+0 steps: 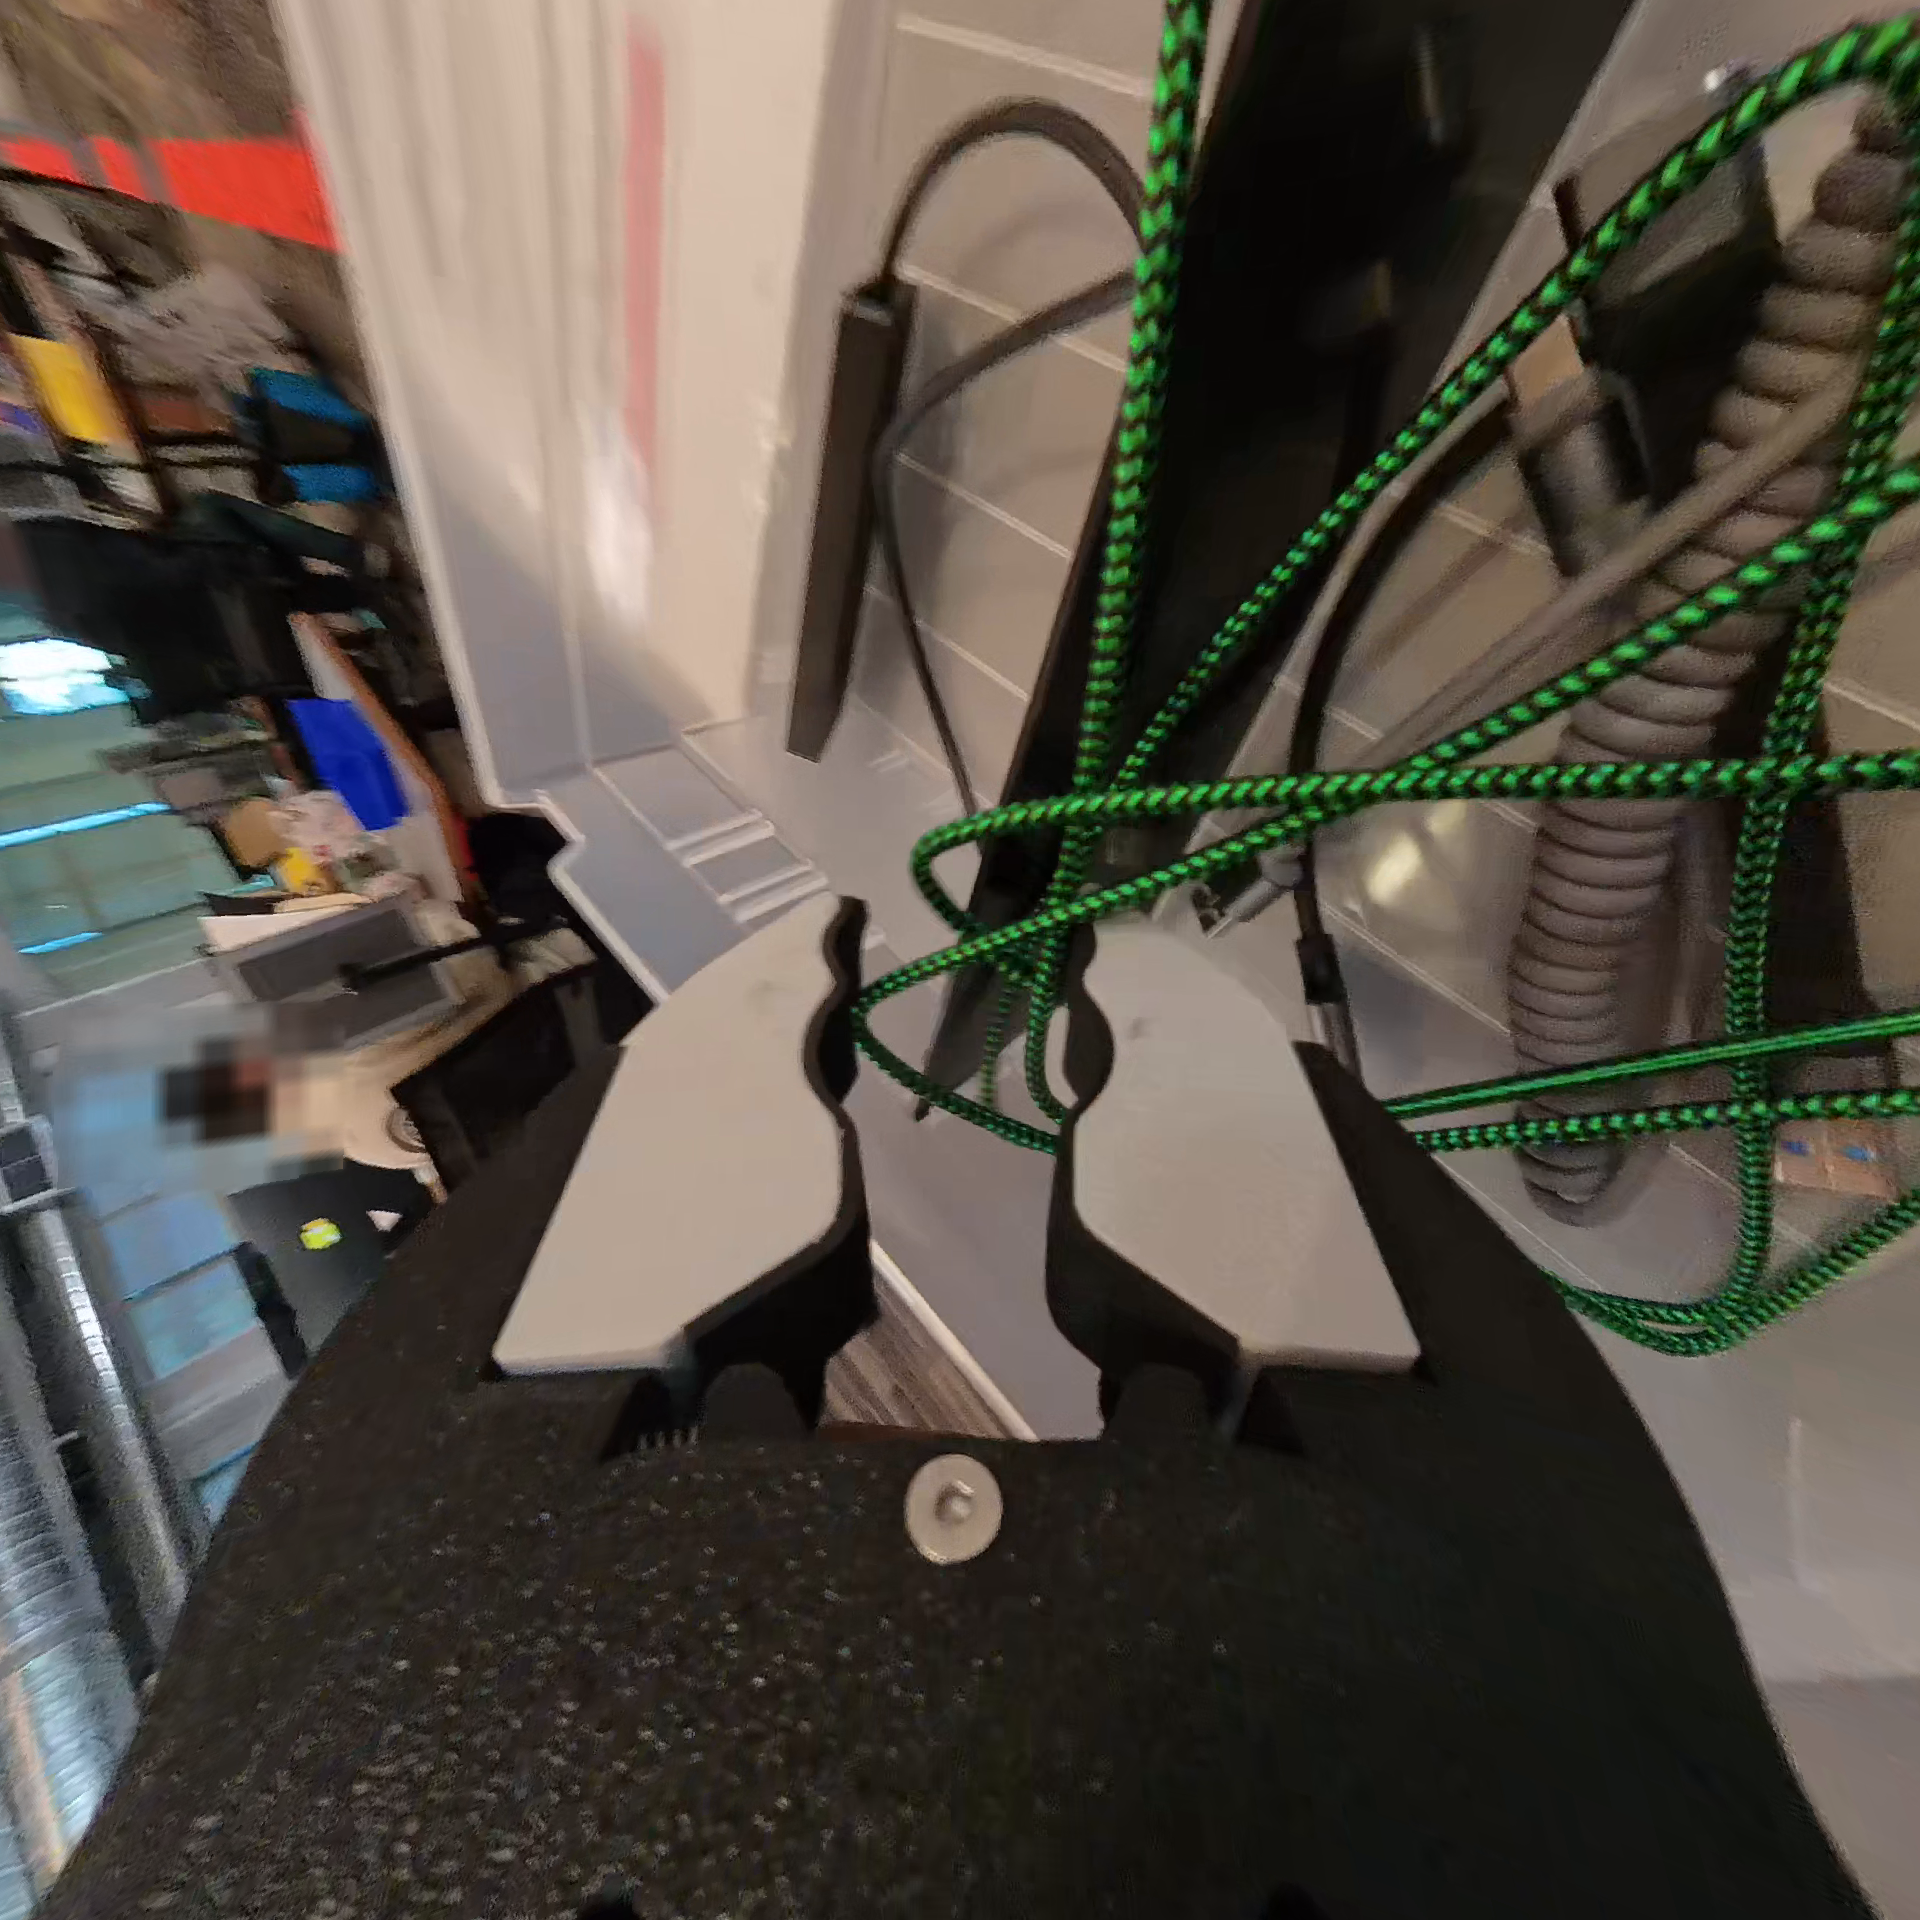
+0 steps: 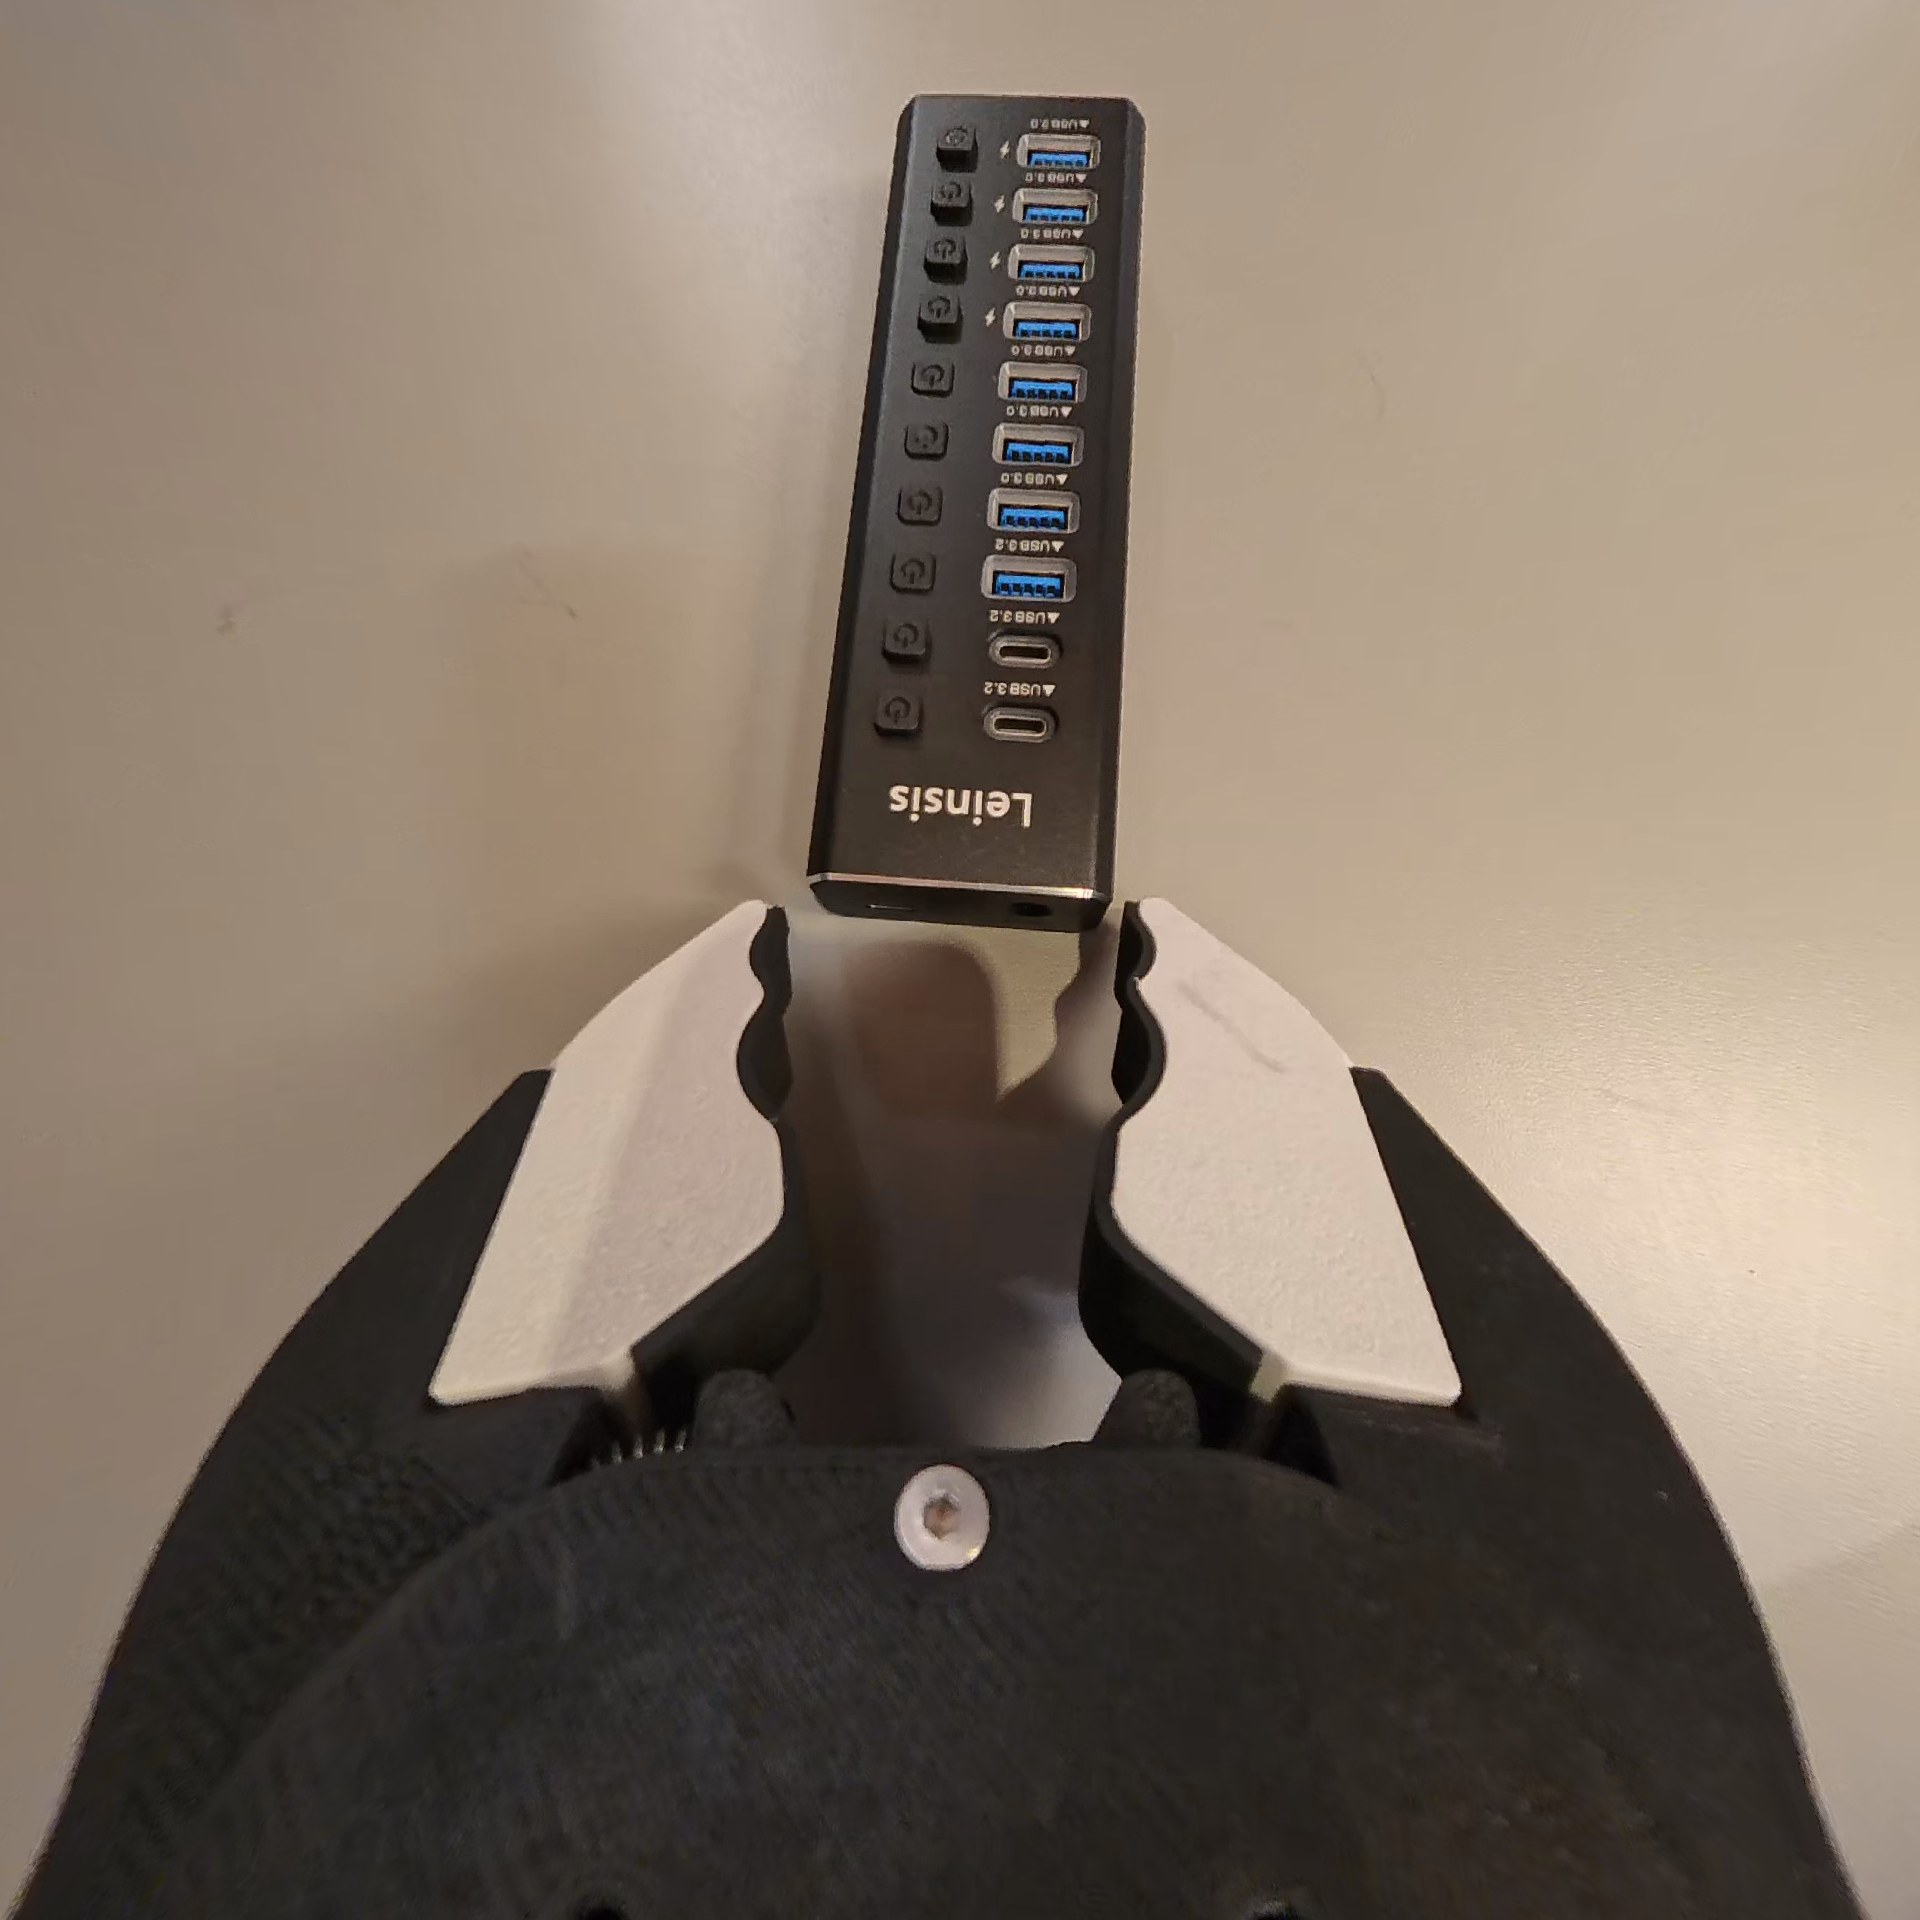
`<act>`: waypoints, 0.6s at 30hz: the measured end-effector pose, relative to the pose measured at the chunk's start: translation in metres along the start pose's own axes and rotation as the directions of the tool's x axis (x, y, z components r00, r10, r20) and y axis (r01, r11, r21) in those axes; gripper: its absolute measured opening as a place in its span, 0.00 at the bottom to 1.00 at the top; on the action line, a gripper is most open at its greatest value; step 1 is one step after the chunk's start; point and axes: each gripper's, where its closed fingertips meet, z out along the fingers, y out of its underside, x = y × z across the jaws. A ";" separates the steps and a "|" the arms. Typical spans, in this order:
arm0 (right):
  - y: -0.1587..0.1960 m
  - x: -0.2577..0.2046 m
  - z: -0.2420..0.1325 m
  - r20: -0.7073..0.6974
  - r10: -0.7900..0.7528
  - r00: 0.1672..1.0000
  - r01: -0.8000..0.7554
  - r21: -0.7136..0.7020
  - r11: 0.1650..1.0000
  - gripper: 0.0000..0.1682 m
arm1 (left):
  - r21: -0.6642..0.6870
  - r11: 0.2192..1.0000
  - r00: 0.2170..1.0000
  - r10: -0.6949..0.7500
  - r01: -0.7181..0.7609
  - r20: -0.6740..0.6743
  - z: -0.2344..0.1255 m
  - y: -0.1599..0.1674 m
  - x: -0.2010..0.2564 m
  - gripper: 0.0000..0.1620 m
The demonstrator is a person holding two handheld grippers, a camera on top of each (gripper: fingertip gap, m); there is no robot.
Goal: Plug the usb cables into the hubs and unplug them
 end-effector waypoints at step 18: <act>-0.001 -0.002 -0.003 0.006 -0.010 1.000 0.010 0.020 1.000 0.35 | -0.074 0.997 0.974 0.038 -0.022 0.224 -0.133 0.001 -0.095 0.04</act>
